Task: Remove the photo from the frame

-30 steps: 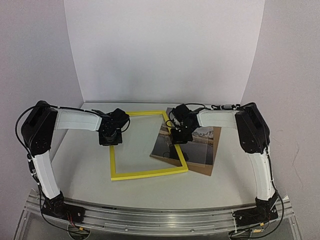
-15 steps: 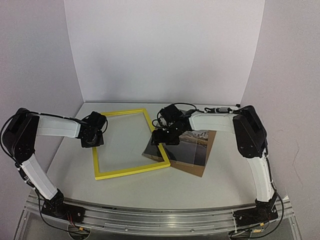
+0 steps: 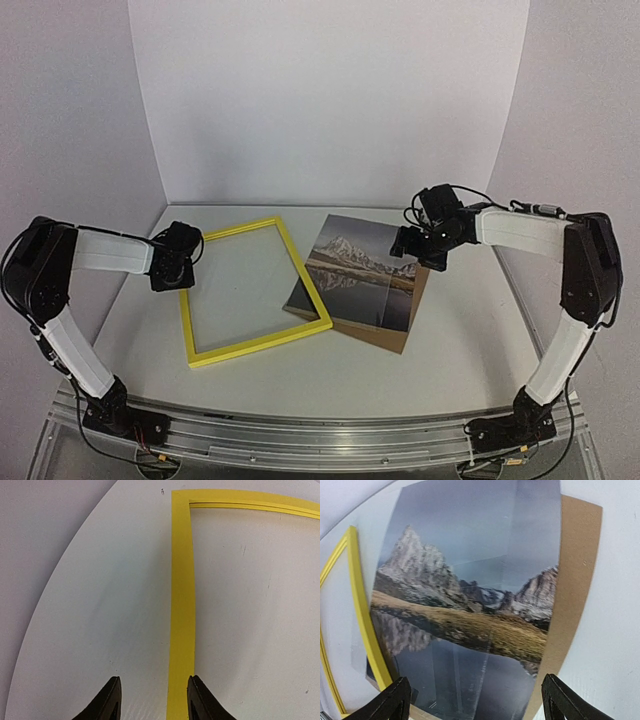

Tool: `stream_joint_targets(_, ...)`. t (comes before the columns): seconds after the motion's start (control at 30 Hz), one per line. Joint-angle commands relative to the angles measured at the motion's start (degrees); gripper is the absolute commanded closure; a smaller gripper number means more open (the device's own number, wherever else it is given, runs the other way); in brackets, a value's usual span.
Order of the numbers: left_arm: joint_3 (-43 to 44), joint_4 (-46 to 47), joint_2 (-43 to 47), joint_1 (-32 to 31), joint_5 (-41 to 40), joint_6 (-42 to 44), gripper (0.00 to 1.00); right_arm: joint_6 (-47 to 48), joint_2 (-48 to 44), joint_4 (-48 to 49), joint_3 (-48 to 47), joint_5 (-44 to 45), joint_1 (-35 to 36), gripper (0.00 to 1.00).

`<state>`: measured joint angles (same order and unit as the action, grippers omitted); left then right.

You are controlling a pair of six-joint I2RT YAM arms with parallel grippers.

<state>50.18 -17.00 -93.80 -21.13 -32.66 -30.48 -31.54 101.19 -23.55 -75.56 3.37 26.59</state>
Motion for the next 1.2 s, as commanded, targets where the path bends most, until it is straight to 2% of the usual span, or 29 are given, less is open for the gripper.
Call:
stream_joint_targets(0.0,2.9,-1.3,-0.4,0.8,0.5,-0.3,0.42,-3.0,-0.6,-0.8,4.1,-1.1,-2.1,0.13)
stream_joint_targets(0.07,4.4,-1.4,0.9,0.7,4.4,-0.3,0.18,-3.5,-0.1,-0.3,5.2,-3.1,-3.8,0.14)
stream_joint_targets(0.13,6.3,-1.4,2.4,0.2,9.7,-0.7,0.03,-3.1,1.4,0.4,5.3,-6.7,-5.8,0.15)
stream_joint_targets(0.17,7.5,-1.2,3.1,-0.7,11.3,-0.9,0.01,-2.9,2.2,1.2,5.3,-9.0,-6.7,0.16)
stream_joint_targets(0.33,16.2,-0.4,-0.1,-11.4,14.6,1.1,0.0,-2.3,7.0,6.8,5.2,-16.5,-11.2,0.22)
stream_joint_targets(0.5,29.3,0.0,-13.0,-19.7,23.2,2.9,0.0,-2.8,12.5,9.0,2.3,-19.8,-14.6,0.25)
stream_joint_targets(0.63,40.6,0.0,-25.0,-21.3,31.8,3.2,0.0,-2.4,14.2,11.8,1.8,-23.8,-15.3,0.27)
stream_joint_targets(0.7,44.2,2.4,-29.1,-21.5,37.6,3.0,0.0,-2.3,14.0,12.6,1.8,-23.5,-15.3,0.28)
stream_joint_targets(0.77,47.3,3.5,-32.5,-21.5,40.0,2.5,0.01,-2.1,13.5,12.7,1.8,-22.6,-15.3,0.29)
stream_joint_targets(0.9,52.5,3.1,-37.9,-21.5,42.6,2.2,0.0,-2.3,13.8,12.7,1.8,-21.8,-15.4,0.31)
stream_joint_targets(1.03,57.0,-0.5,-42.2,-21.4,41.9,2.3,0.01,-2.4,14.5,13.0,1.7,-22.2,-15.5,0.32)
stream_joint_targets(1.17,56.3,-2.1,-43.0,-21.4,41.9,1.1,0.01,-3.3,16.3,13.1,1.0,-23.3,-15.5,0.32)
